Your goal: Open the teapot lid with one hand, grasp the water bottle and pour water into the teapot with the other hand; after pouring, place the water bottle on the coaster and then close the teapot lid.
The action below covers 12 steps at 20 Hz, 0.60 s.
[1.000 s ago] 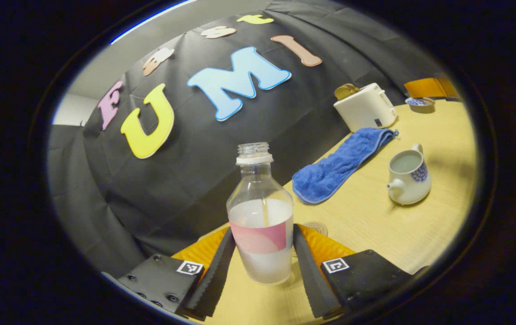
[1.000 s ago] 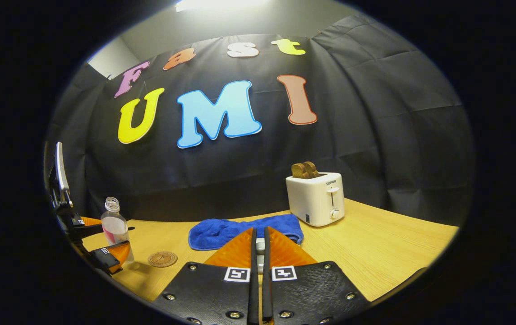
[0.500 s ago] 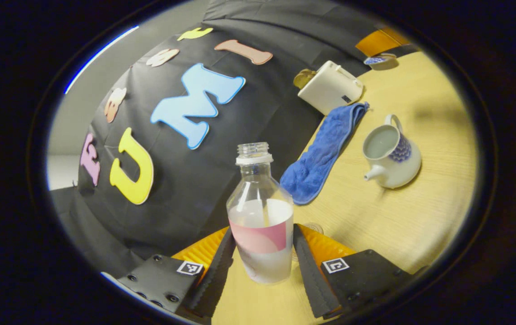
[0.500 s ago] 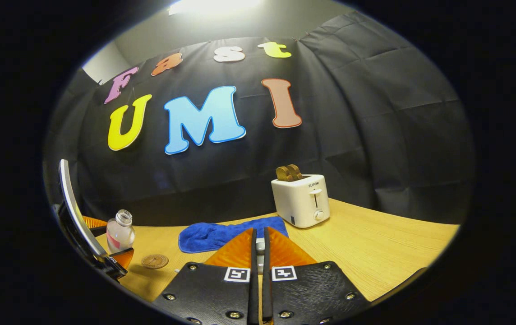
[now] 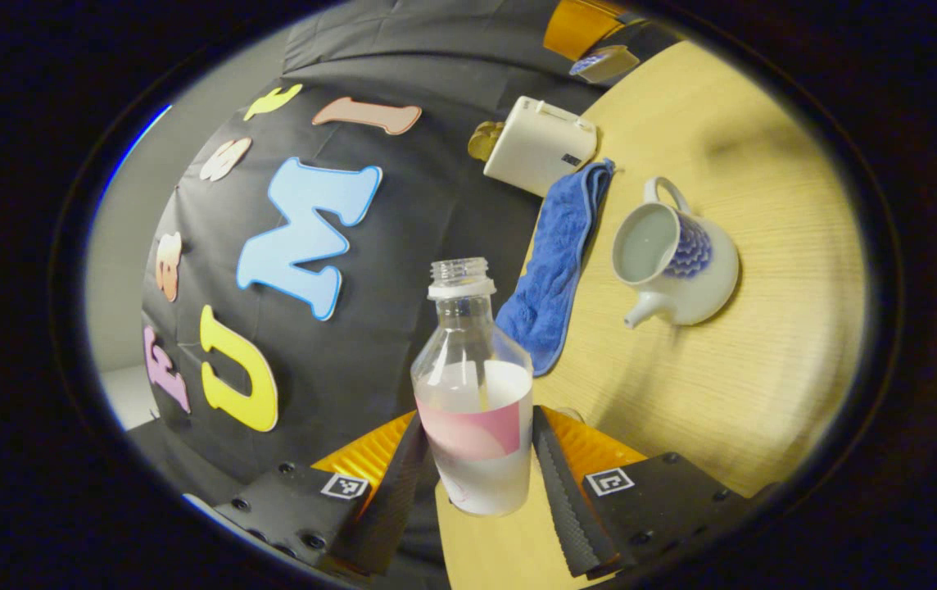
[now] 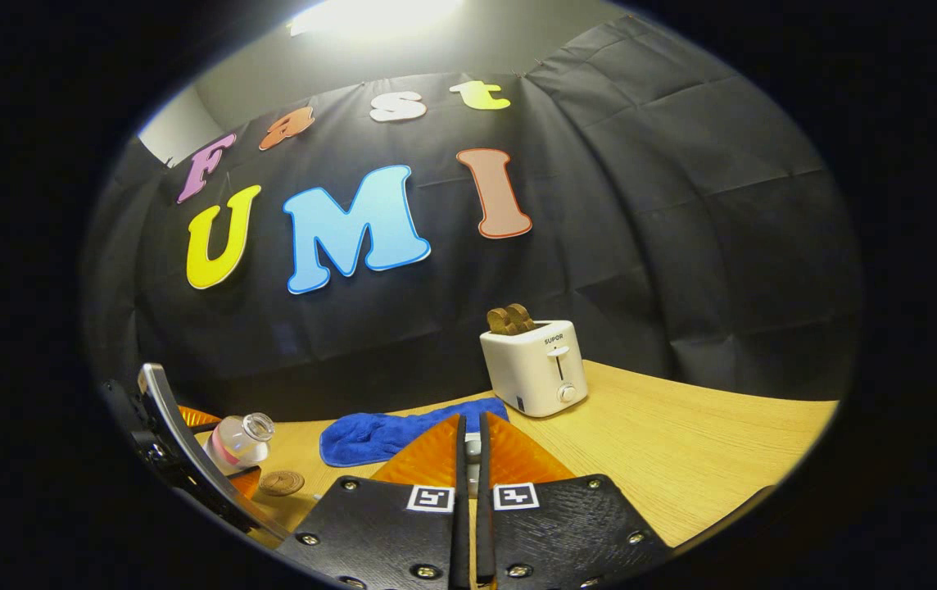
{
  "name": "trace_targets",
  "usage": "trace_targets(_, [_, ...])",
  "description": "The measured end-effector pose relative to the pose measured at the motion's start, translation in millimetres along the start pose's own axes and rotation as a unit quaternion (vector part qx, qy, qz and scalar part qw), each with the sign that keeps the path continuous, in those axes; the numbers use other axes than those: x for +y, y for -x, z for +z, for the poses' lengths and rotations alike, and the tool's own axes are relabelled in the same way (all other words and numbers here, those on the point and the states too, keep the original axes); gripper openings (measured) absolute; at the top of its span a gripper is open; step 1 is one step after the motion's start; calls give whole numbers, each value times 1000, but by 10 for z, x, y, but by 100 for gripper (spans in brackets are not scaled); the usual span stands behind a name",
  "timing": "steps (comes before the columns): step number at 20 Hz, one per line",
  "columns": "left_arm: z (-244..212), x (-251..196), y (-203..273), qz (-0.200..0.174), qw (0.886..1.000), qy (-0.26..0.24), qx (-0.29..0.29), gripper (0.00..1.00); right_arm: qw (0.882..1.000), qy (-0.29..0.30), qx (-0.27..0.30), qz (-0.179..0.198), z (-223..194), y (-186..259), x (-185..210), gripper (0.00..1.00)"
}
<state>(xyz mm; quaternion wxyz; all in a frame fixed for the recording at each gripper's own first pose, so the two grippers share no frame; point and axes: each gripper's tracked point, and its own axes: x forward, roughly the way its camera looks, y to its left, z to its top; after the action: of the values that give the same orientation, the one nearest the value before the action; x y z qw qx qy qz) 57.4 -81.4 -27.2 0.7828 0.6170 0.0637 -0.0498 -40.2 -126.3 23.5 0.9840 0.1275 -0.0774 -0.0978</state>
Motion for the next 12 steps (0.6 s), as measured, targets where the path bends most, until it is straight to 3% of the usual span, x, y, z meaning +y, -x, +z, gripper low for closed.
trace_targets(12, [161, -47, -47, -5, 990, -142, -6, 89, 1000, -23, 3, 10, 18, 12, -11, 3])
